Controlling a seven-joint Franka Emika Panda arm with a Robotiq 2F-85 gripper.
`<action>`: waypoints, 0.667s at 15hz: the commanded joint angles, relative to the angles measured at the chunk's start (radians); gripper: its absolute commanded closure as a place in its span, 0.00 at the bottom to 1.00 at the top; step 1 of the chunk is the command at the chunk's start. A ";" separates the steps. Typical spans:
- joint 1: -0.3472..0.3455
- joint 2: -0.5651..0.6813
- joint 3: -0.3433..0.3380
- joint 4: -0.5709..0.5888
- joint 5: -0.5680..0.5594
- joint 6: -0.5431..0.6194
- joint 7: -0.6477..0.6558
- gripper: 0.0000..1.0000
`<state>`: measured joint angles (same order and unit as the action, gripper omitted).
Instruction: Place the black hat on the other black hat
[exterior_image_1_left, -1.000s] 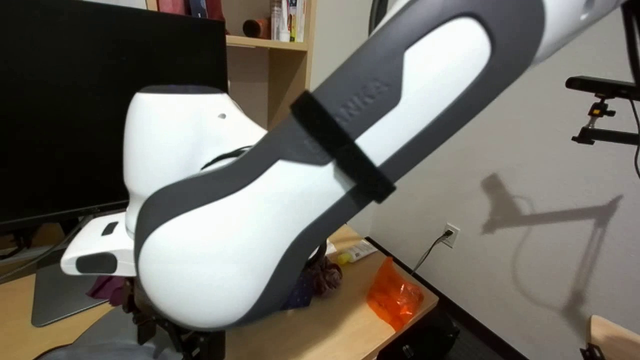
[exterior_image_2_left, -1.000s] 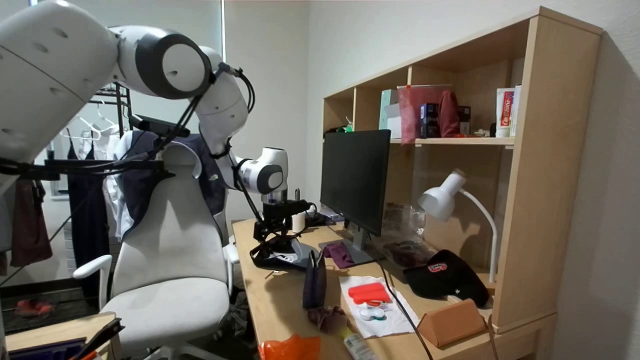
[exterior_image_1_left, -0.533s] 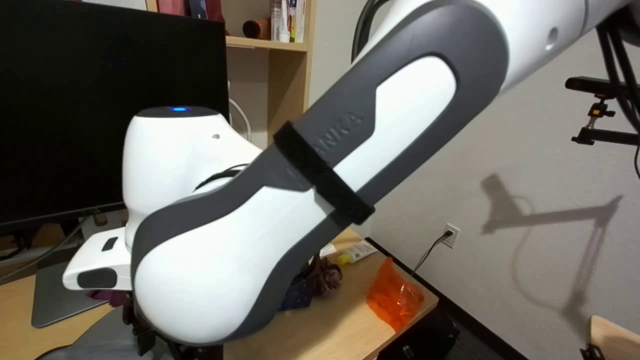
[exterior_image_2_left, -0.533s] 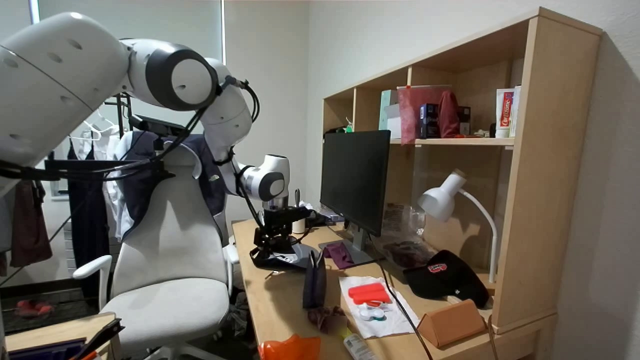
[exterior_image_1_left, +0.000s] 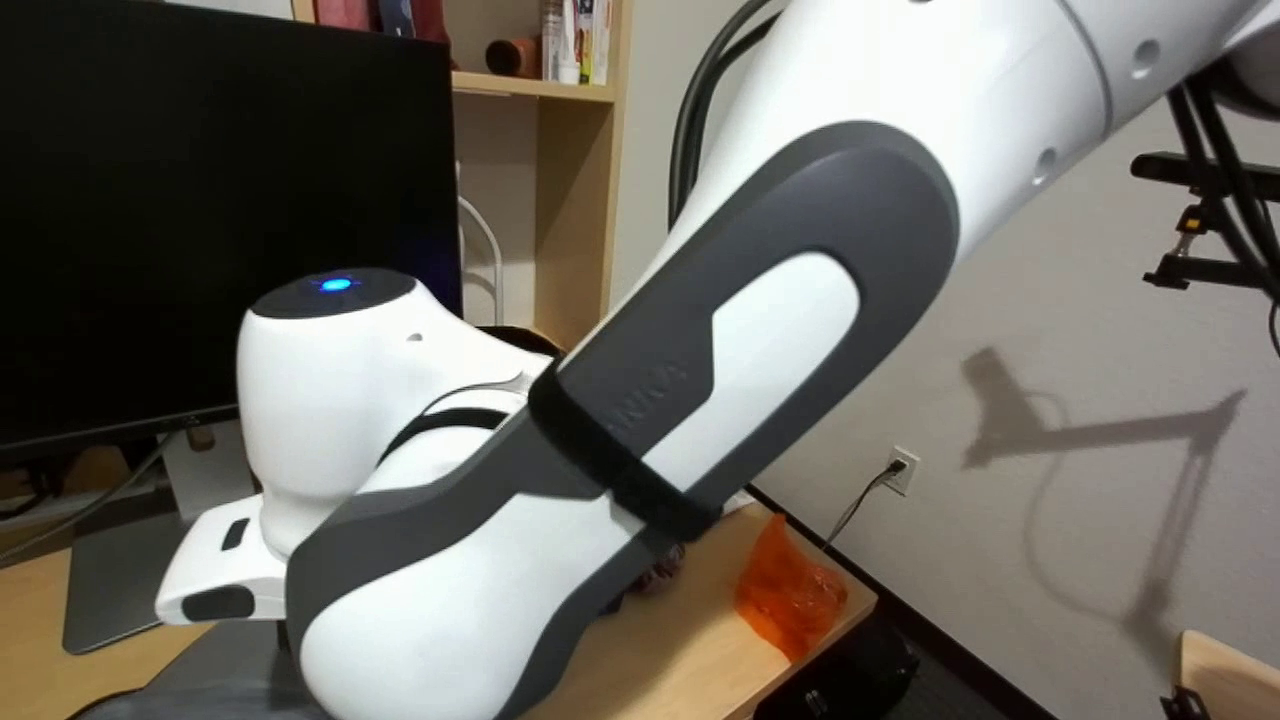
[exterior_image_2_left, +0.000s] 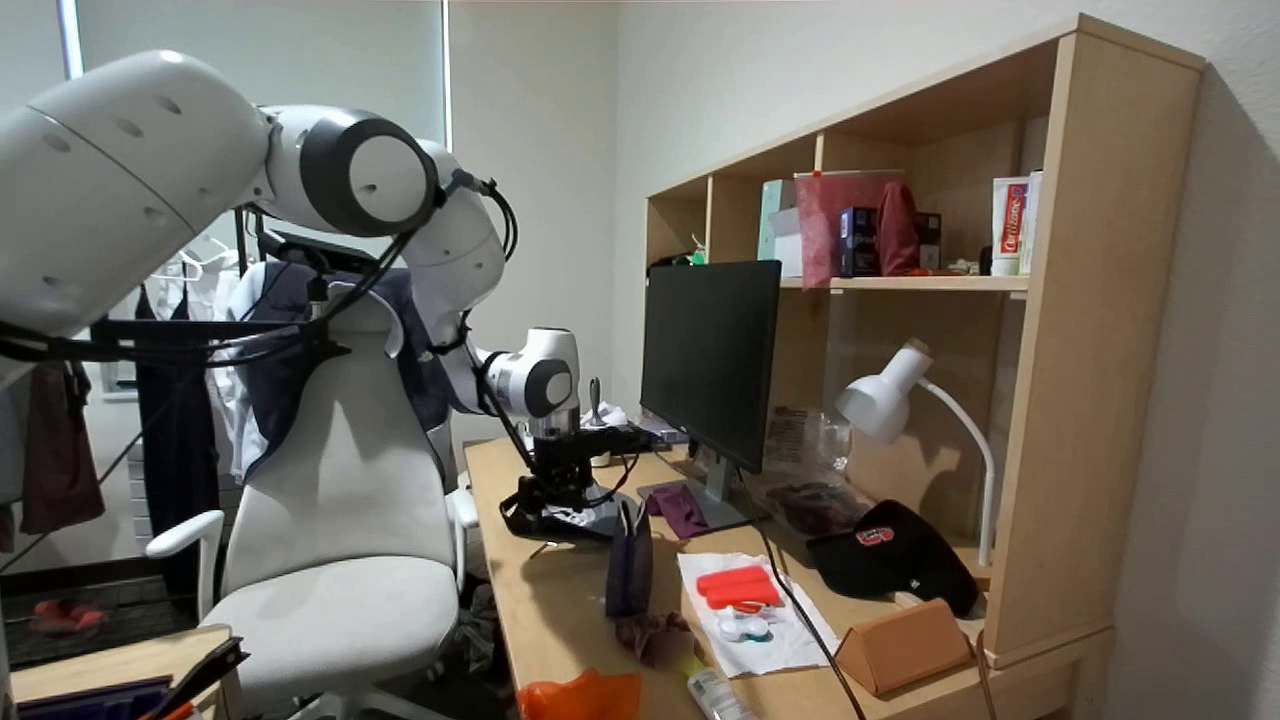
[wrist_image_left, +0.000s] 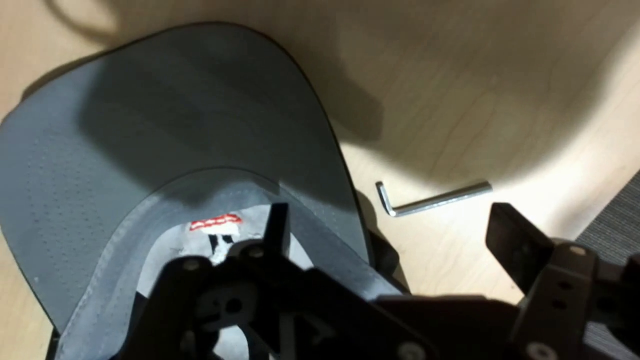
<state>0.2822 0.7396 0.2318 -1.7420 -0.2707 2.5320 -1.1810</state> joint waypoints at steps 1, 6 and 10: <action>0.042 0.024 -0.051 0.037 -0.076 0.020 0.086 0.00; 0.025 0.063 -0.040 0.059 -0.071 0.053 0.118 0.00; 0.017 0.088 -0.039 0.069 -0.069 0.111 0.140 0.40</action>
<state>0.3122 0.7989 0.1844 -1.6951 -0.3266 2.5983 -1.0760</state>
